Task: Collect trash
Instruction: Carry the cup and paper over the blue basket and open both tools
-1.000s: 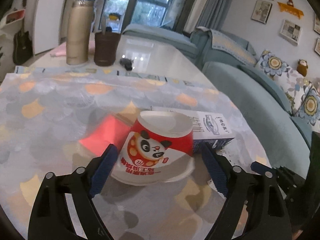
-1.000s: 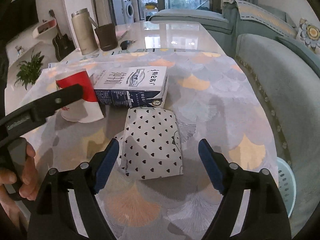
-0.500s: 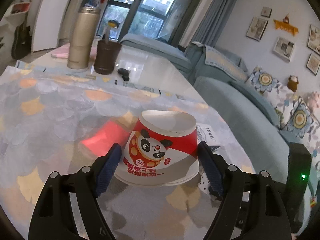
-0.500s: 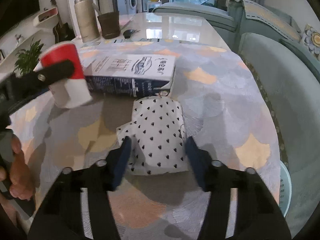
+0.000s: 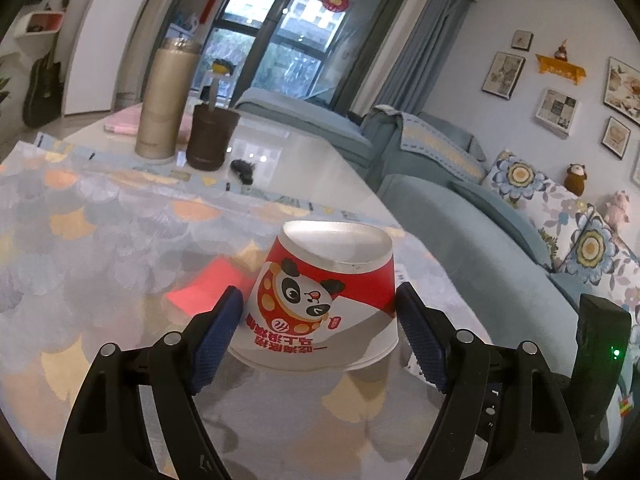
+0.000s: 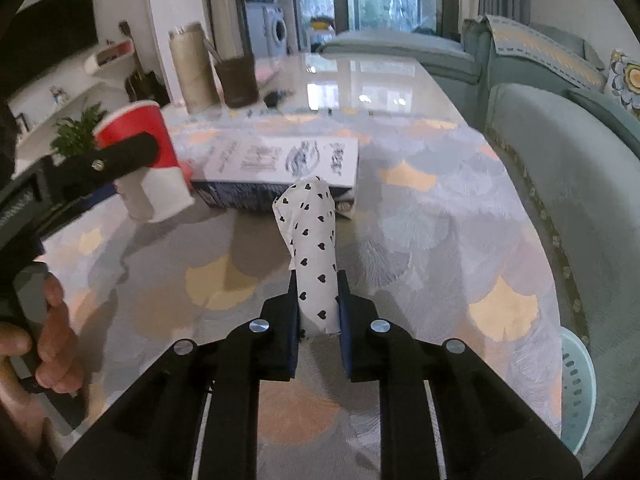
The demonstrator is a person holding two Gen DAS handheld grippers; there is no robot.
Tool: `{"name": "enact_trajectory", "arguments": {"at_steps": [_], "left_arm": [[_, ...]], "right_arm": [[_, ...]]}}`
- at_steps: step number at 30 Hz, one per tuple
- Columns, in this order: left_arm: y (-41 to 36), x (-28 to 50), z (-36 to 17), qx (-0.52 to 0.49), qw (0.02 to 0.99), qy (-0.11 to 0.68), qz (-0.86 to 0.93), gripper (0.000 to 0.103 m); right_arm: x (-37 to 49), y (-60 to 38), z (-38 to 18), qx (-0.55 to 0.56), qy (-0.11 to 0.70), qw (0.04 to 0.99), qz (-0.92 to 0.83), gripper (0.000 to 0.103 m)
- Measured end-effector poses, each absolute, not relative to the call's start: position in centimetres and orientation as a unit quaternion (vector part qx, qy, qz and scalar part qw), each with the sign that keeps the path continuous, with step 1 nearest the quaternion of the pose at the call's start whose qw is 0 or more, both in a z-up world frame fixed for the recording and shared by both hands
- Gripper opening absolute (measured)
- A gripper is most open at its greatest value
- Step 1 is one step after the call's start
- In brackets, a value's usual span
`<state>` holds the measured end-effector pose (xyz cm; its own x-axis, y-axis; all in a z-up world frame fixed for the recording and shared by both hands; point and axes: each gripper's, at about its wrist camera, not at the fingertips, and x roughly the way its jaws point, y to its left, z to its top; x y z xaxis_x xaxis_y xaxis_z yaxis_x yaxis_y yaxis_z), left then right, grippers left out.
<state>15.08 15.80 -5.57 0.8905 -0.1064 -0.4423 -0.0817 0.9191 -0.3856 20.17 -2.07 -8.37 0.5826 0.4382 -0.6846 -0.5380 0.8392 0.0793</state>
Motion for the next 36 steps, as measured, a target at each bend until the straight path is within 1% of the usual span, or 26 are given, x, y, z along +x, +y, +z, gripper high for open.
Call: {"name": "enact_trajectory", "arguments": {"at_steps": [4, 8, 13, 17, 21, 29, 36], "left_arm": [[14.6, 14.4, -4.5, -0.187, 0.960, 0.209, -0.021, 0.076], [13.1, 14.5, -4.1, -0.177, 0.960, 0.211, -0.039, 0.076], [10.1, 14.6, -3.2, -0.170, 0.958, 0.220, -0.076, 0.076], [6.4, 15.0, -2.5, -0.163, 0.954, 0.224, -0.112, 0.076], [2.3, 15.5, -1.9, -0.149, 0.951, 0.226, -0.149, 0.076], [-5.8, 16.8, -2.5, -0.126, 0.937, 0.244, -0.214, 0.076], [-11.4, 18.6, -5.5, -0.099, 0.919, 0.290, -0.248, 0.077]], "right_arm": [[19.9, -3.5, -7.6, -0.037, 0.347, 0.893, 0.285, 0.014], [19.6, -5.5, -7.0, -0.027, 0.332, 0.905, 0.265, 0.014], [19.2, -9.7, -4.8, -0.032, 0.292, 0.936, 0.195, 0.014], [18.7, -14.3, -2.8, -0.004, 0.275, 0.950, 0.147, 0.014], [17.2, -18.7, -2.1, 0.007, 0.264, 0.959, 0.100, 0.014], [16.1, -25.9, -4.4, 0.042, 0.290, 0.955, 0.038, 0.014], [17.6, -29.5, -8.4, 0.075, 0.336, 0.939, -0.008, 0.014]]}}
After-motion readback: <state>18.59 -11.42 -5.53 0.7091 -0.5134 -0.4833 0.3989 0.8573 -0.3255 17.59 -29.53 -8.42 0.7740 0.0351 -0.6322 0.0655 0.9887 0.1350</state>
